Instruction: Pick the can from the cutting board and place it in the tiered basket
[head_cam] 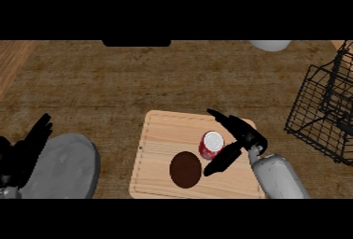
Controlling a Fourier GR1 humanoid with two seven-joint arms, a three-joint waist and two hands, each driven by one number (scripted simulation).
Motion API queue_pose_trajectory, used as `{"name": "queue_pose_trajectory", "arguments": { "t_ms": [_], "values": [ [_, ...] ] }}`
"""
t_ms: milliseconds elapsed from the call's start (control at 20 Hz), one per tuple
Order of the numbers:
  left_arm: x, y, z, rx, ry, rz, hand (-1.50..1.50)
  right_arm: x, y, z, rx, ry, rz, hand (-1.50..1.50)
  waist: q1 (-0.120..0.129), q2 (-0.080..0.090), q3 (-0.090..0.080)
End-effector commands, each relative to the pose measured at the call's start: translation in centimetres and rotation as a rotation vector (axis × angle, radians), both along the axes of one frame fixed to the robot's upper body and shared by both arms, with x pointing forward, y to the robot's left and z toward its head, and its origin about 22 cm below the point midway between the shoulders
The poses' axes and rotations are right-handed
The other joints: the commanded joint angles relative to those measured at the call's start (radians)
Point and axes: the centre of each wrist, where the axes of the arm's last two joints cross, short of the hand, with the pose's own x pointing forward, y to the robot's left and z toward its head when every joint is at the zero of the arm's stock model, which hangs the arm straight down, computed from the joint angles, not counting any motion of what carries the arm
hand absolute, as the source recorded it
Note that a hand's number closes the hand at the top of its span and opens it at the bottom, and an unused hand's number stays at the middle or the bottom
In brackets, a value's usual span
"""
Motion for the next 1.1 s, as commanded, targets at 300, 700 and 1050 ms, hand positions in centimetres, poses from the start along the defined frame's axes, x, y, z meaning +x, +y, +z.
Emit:
{"name": "queue_pose_trajectory", "arguments": {
  "t_ms": [300, 700, 1050],
  "values": [
    [0.6, -1.1, -0.2, -0.038, 0.034, -0.001, 0.00, -0.6, 3.3, -3.3, 0.045, 0.028, 0.083, 1.50, 0.003, 0.007, -0.008],
    [-0.7, 0.0, -0.9, -0.012, 0.029, 0.012, 0.00, -3.0, 2.8, -1.5, 0.107, -0.170, -0.016, 1.50, -0.003, 0.005, -0.008],
    [-0.3, 0.0, -1.3, -0.018, 0.050, 0.012, 0.00, -0.1, 0.4, 2.2, -0.055, -0.252, -0.186, 1.50, -0.003, 0.007, -0.009]
  ]
}}
